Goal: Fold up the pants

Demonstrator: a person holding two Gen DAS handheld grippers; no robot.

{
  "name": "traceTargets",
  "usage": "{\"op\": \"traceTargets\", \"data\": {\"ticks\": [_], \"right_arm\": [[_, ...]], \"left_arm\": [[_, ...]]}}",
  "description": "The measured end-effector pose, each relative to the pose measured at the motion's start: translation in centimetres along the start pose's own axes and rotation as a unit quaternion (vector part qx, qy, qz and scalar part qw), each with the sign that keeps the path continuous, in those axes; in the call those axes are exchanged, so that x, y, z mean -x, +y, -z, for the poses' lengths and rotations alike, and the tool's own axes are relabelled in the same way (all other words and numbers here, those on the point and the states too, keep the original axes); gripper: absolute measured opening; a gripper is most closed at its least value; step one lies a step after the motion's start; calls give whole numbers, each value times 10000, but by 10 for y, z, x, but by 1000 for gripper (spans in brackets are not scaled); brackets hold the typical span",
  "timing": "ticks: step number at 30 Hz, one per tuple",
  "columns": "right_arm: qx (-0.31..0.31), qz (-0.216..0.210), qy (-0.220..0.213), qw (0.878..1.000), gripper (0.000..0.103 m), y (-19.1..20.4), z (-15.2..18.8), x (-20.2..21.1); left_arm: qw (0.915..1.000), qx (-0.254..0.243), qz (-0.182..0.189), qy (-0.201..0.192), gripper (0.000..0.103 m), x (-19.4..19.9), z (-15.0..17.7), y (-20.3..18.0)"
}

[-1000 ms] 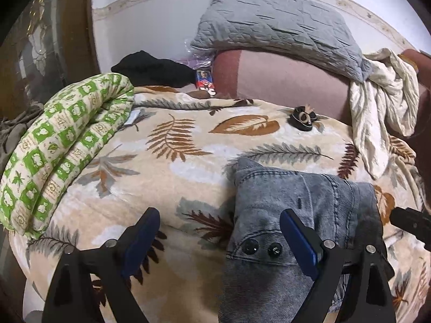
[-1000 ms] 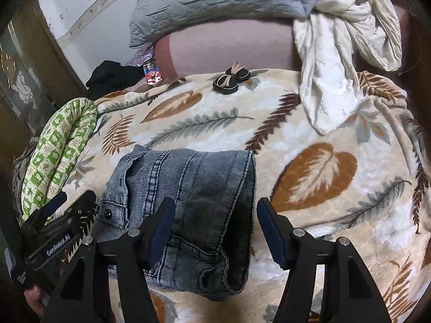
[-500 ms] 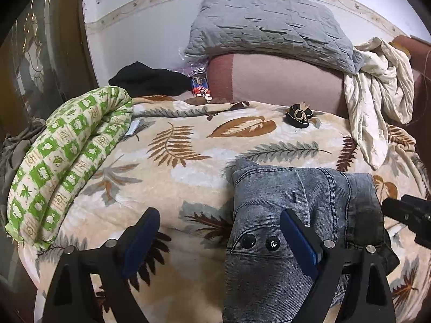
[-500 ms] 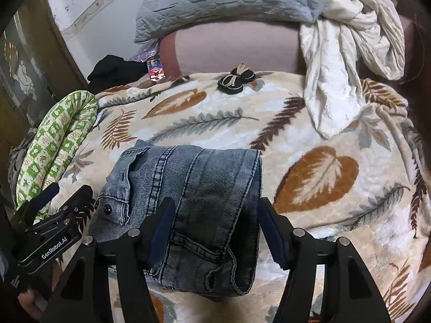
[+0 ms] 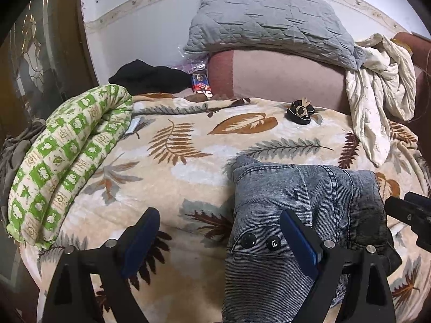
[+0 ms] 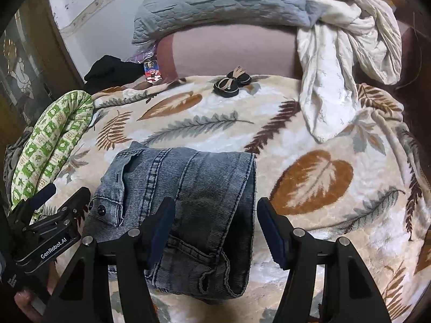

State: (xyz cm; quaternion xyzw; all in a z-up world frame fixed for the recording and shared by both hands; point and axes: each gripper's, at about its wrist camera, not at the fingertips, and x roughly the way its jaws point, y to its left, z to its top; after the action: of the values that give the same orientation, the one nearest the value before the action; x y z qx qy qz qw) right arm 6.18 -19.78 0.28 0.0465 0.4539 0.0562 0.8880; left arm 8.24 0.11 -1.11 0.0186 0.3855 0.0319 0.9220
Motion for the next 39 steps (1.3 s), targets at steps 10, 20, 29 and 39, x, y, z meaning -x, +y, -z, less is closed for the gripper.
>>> {"op": "traceTargets", "data": {"ticks": [10, 20, 29, 39], "right_arm": [[285, 250, -77, 9993, 64, 19, 7, -1], [402, 269, -214, 9986, 64, 27, 9, 3], [409, 216, -408, 9981, 64, 29, 10, 18], [237, 32, -495, 9985, 64, 25, 8, 26]], "left_arm": [[10000, 4, 28, -10, 93, 3, 1, 0], [10000, 54, 22, -73, 93, 5, 1, 2], [9999, -15, -9, -127, 93, 9, 0, -1], [9997, -205, 50, -83, 93, 12, 0, -7]]}}
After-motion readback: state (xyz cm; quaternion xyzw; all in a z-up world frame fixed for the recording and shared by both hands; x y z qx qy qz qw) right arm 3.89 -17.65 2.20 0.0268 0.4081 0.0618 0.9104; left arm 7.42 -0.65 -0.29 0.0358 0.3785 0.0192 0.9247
